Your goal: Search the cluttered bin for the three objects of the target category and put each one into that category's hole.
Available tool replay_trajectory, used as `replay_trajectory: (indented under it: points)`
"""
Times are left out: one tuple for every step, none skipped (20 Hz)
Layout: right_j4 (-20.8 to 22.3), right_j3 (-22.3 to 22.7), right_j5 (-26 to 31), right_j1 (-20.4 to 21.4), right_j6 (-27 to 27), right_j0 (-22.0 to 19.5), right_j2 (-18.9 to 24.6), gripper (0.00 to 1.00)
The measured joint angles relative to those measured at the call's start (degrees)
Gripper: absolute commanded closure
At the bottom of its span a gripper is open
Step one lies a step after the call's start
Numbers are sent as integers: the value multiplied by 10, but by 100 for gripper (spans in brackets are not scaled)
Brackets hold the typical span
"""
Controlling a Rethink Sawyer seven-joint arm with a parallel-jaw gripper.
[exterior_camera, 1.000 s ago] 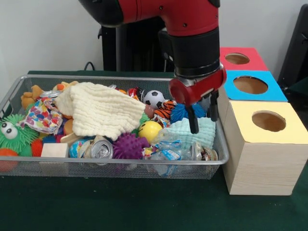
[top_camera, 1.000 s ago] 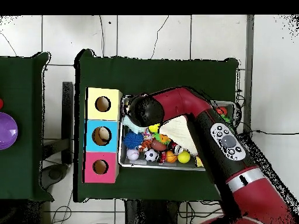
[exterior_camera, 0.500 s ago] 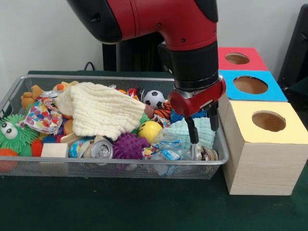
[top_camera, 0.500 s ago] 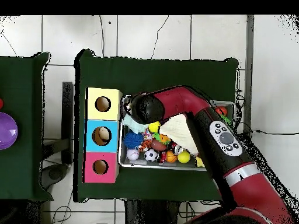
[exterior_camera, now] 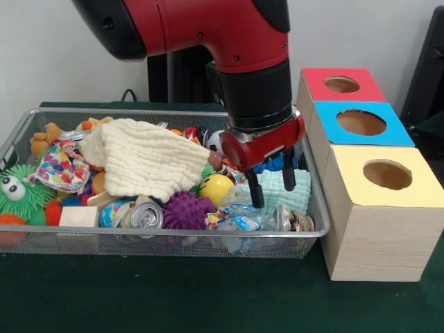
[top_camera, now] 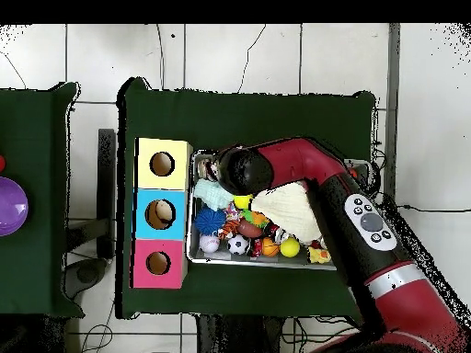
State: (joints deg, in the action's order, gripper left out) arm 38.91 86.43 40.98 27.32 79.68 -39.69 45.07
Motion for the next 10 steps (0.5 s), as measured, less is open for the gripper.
replay_trajectory:
  points:
    - [0, 0, 1, 0, 0, -2, 0, 0]
    - [1, 0, 2, 0, 0, -3, -1, 0]
    - [2, 0, 2, 0, 0, -5, -2, 0]
    - [3, 0, 3, -1, 0, -6, -4, 0]
    - [4, 0, 4, -1, 0, -6, -5, 0]
    - [10, 0, 4, -2, 0, -6, -7, 0]
    - [12, 0, 4, -2, 0, -6, -7, 0]
    - [15, 0, 4, -3, 0, -6, -8, 0]
    - [19, 0, 4, -5, 0, -6, -9, 0]
    - [20, 0, 4, -7, 0, -6, -9, 0]
